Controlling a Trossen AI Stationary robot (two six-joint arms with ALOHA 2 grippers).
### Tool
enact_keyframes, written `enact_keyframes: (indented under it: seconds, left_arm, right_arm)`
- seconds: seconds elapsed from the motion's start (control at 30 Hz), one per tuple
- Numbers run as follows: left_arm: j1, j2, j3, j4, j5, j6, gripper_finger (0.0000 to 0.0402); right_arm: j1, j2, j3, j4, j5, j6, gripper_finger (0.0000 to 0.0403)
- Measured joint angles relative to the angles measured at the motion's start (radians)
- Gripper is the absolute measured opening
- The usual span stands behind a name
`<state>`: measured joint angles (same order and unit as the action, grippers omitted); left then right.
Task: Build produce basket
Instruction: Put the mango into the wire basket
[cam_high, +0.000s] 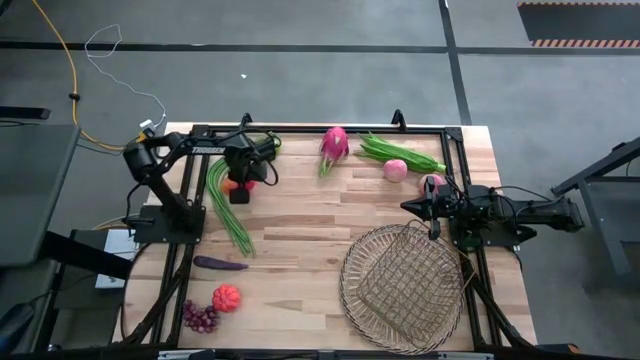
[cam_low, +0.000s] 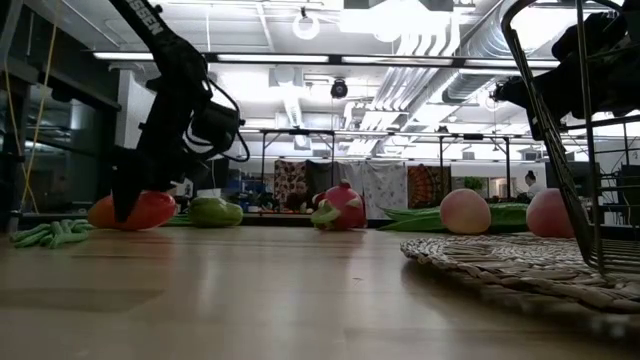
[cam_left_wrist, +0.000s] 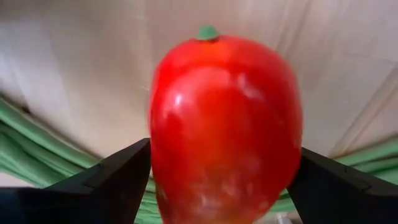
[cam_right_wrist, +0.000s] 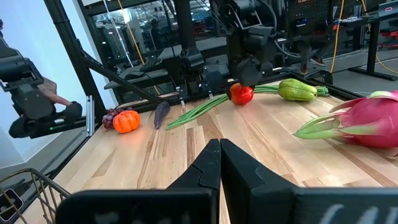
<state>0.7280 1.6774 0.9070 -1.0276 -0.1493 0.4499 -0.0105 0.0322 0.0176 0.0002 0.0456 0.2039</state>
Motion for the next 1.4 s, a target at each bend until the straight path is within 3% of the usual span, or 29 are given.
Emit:
enact_keyframes:
  seconds: [0.13, 0.37, 0.63, 0.83, 1.0, 1.13, 1.3, 1.4]
  left_arm:
    - [-0.006, 0.002, 0.0, 0.022, -0.001, -0.018, 0.0311]
    - [-0.019, -0.037, 0.001, 0.035, -0.004, -0.045, 0.0239]
    - [-0.037, -0.228, 0.078, 0.06, 0.089, -0.171, 0.0237]
    - [-0.08, -0.459, 0.087, 0.299, 0.234, -0.409, 0.0237]
    - [-0.16, -0.596, 0.087, 0.545, 0.244, -0.565, 0.0237]
    - [-0.244, -0.646, 0.088, 0.737, 0.209, -0.638, 0.0237]
    - [-0.363, -0.639, 0.088, 0.891, 0.082, -0.666, 0.0237]
    - [-0.419, -0.619, 0.05, 0.979, 0.057, -0.692, 0.0237]
  right_arm:
    - [0.0, 0.0, 0.0, 0.0, 0.0, 0.0, 0.0]
    - [0.0, 0.0, 0.0, 0.0, 0.0, 0.0, 0.0]
    - [0.0, 0.0, 0.0, 0.0, 0.0, 0.0, 0.0]
    - [0.0, 0.0, 0.0, 0.0, 0.0, 0.0, 0.0]
    - [0.0, 0.0, 0.0, 0.0, 0.0, 0.0, 0.0]
    - [0.0, 0.0, 0.0, 0.0, 0.0, 0.0, 0.0]
    - [0.0, 0.0, 0.0, 0.0, 0.0, 0.0, 0.0]
    - [0.0, 0.0, 0.0, 0.0, 0.0, 0.0, 0.0]
